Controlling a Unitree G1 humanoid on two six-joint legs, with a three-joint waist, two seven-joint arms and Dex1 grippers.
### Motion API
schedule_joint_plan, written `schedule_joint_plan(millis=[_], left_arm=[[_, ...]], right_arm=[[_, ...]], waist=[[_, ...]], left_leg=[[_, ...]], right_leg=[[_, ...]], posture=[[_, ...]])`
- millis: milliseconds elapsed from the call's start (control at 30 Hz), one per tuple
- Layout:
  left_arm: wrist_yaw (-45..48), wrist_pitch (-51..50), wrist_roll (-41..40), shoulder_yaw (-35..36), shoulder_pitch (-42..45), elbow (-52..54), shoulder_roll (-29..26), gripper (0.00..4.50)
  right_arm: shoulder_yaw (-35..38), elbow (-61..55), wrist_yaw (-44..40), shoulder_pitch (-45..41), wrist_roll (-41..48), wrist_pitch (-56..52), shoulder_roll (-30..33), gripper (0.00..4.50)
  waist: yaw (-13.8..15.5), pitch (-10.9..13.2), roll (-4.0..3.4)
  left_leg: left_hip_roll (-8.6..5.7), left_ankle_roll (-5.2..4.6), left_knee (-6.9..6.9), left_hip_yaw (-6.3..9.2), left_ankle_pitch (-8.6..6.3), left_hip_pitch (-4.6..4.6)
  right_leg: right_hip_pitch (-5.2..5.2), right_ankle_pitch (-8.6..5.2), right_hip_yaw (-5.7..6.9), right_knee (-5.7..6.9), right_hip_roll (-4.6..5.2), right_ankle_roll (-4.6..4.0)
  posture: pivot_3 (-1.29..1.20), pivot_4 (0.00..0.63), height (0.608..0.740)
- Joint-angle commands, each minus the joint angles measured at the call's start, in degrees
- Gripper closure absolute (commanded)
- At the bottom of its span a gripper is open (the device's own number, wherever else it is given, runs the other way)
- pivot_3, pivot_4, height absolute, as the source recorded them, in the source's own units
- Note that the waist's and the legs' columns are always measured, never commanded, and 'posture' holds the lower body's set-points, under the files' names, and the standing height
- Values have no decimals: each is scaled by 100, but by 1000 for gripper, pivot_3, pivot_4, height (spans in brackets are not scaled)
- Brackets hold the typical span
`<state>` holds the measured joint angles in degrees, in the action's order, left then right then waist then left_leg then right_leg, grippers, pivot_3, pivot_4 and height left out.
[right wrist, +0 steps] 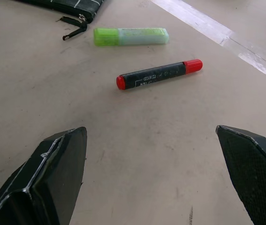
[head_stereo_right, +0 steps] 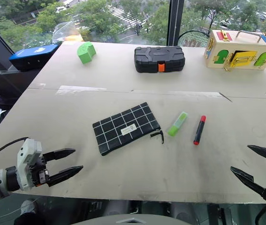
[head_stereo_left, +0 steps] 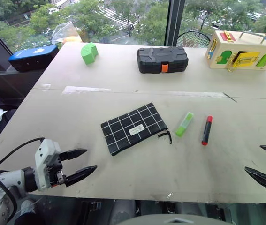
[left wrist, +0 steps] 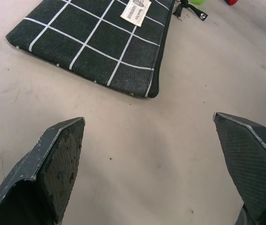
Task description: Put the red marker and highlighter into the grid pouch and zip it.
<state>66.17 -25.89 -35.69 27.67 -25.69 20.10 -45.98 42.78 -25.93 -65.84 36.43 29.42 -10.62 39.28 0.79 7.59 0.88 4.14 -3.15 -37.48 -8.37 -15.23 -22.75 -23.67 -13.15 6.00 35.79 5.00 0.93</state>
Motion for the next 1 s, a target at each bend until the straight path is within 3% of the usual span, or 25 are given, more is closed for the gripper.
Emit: schedule_joint_plan(millis=[33,133,267,500,633,733,1000], left_arm=[[-188,226,-70,263,-6,285,164,29],[-667,623,121,290,226,443,516,29],[-572,1151,611,22,293,361,443,29],[-696,4900,2924,-779,501,-740,484,29],[-1426,6064,3999,-1079,672,-1194,547,29],[-1989,6403,4669,-1236,815,-1301,580,29],[-2793,5485,6068,-1761,982,-455,880,29]], right_arm=[[123,-30,-4,-21,138,214,-68,0],[19,-267,147,-157,293,216,-145,0],[-290,-788,552,-579,802,-373,-2,0],[-345,-1572,180,-233,1343,-817,386,0],[-217,-1842,-5,197,1422,-834,381,0],[-206,-1976,-193,498,1290,-661,310,0],[-415,-2184,-220,653,1137,-428,258,0]], waist=[[0,0,0],[3,-1,2],[-7,-4,2],[49,-13,2],[53,-22,16],[43,-28,25],[37,-47,2]], left_leg=[[0,0,0,0,0,0],[0,0,2,4,0,-1],[-1,0,2,6,0,0],[-6,0,6,8,0,-5],[-5,-5,8,12,0,-11],[-4,-4,7,13,-1,-10],[-5,-4,4,13,-1,-4]], right_leg=[[0,0,0,0,0,0],[3,-1,4,0,0,-3],[3,-1,6,0,-1,-3],[3,9,13,-3,0,-28],[3,8,18,-8,1,-29],[3,4,18,-8,2,-22],[8,-4,15,-6,3,-6]], posture=[[0,150,740],[0,150,740],[0,150,740],[0,150,740],[0,150,740],[0,150,740],[0,150,740]])
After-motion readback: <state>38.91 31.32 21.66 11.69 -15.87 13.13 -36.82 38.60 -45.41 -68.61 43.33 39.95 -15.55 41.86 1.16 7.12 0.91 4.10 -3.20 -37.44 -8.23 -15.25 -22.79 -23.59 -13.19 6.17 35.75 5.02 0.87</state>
